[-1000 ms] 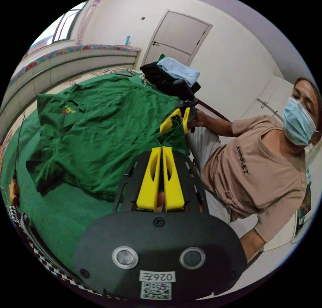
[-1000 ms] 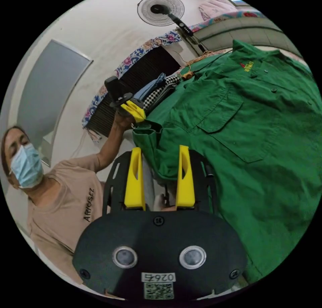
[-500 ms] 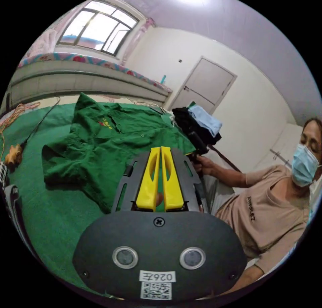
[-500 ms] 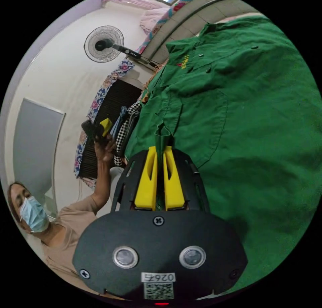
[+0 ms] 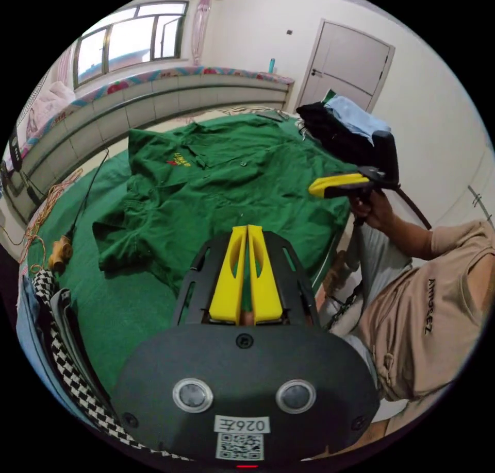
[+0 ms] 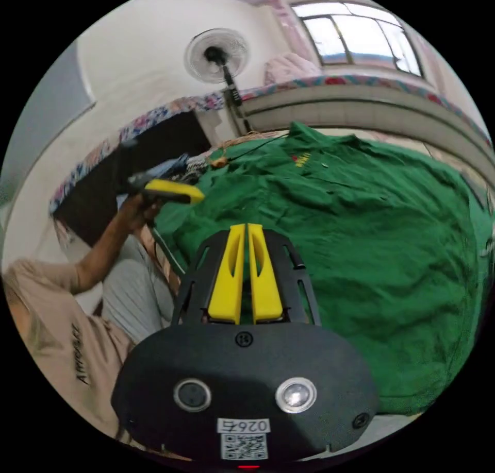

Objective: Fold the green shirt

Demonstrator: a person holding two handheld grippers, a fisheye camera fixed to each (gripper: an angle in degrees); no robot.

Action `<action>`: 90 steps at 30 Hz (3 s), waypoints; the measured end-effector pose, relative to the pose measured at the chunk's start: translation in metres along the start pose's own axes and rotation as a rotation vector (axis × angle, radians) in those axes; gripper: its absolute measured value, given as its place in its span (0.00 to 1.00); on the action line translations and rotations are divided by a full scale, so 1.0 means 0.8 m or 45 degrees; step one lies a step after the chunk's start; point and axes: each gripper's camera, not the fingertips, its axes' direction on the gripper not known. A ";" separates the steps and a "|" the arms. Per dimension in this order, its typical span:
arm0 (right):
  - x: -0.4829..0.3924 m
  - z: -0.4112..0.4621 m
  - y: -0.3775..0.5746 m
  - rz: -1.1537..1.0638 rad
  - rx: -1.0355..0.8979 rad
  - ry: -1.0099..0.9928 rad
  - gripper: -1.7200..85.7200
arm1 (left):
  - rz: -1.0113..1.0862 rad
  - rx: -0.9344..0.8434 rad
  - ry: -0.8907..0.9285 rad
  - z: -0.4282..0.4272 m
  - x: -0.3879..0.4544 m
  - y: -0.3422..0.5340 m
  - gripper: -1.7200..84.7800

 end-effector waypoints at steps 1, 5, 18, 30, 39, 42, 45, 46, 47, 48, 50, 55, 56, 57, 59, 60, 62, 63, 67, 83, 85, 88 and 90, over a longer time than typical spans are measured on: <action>-0.021 0.021 -0.004 -0.128 -0.060 0.037 0.01 | -0.007 -0.008 0.003 0.008 -0.003 -0.004 0.01; -0.041 0.122 -0.016 -0.330 -0.479 0.239 0.01 | 0.011 -0.391 -0.034 0.084 -0.019 -0.017 0.01; 0.076 0.092 -0.128 -0.083 -0.339 0.130 0.01 | -0.237 0.158 0.023 -0.042 -0.109 -0.065 0.01; 0.282 0.094 -0.405 0.087 -0.081 0.235 0.02 | -0.282 0.260 -0.188 -0.018 -0.288 -0.269 0.17; 0.519 0.201 -0.635 0.347 -0.044 0.069 0.11 | -0.429 0.055 -0.061 0.106 -0.451 -0.413 0.21; 0.581 0.248 -0.684 0.471 -0.138 -0.036 0.15 | -0.473 0.026 0.232 0.131 -0.497 -0.439 0.16; 0.621 0.297 -0.715 0.556 -0.323 -0.181 0.13 | -0.531 -0.023 0.373 0.153 -0.523 -0.453 0.08; 0.629 0.306 -0.724 0.546 -0.368 -0.169 0.11 | -0.497 -0.097 0.373 0.162 -0.523 -0.459 0.03; 0.633 0.303 -0.734 0.498 -0.375 -0.110 0.07 | -0.469 -0.122 0.353 0.165 -0.520 -0.462 0.03; 0.633 0.299 -0.739 0.461 -0.365 -0.105 0.05 | -0.365 -0.115 0.282 0.162 -0.506 -0.467 0.02; 0.624 0.256 -0.748 0.286 -0.111 -0.173 0.02 | -0.181 0.004 0.101 0.135 -0.473 -0.471 0.02; 0.548 0.136 -0.701 -0.416 0.213 -0.154 0.02 | 0.802 0.181 -0.659 0.053 -0.261 -0.378 0.02; 0.546 0.121 -0.689 -0.457 0.154 -0.145 0.04 | 0.863 0.138 -0.745 0.055 -0.248 -0.365 0.02; 0.548 0.114 -0.684 -0.445 0.133 -0.152 0.04 | 0.926 0.058 -0.834 0.059 -0.232 -0.341 0.02; 0.572 0.099 -0.680 -0.327 0.089 -0.211 0.05 | 0.899 -0.031 -0.780 0.058 -0.229 -0.321 0.02; 0.580 0.098 -0.682 -0.277 0.084 -0.214 0.05 | 0.813 -0.016 -0.711 0.049 -0.238 -0.315 0.02; 0.612 0.103 -0.703 -0.040 0.089 -0.190 0.07 | 0.622 0.113 -0.605 0.026 -0.266 -0.316 0.04; 0.619 0.106 -0.710 0.022 0.087 -0.183 0.08 | 0.465 0.205 -0.531 0.012 -0.297 -0.324 0.06; 0.664 0.157 -0.768 0.323 0.015 -0.326 0.13 | -0.080 0.276 -0.174 0.014 -0.440 -0.385 0.20; 0.595 0.065 -0.760 -0.239 0.251 -0.941 0.02 | 0.558 0.286 0.861 0.038 -0.436 -0.391 0.09; 0.586 0.053 -0.738 -0.172 0.198 -0.765 0.06 | 0.603 0.110 0.771 0.038 -0.407 -0.358 0.05; 0.578 0.064 -0.724 0.006 0.031 -0.495 0.09 | 0.484 0.020 0.722 0.062 -0.401 -0.330 0.01; 0.571 0.080 -0.723 0.099 -0.036 -0.428 0.09 | 0.337 0.004 0.705 0.081 -0.411 -0.325 0.01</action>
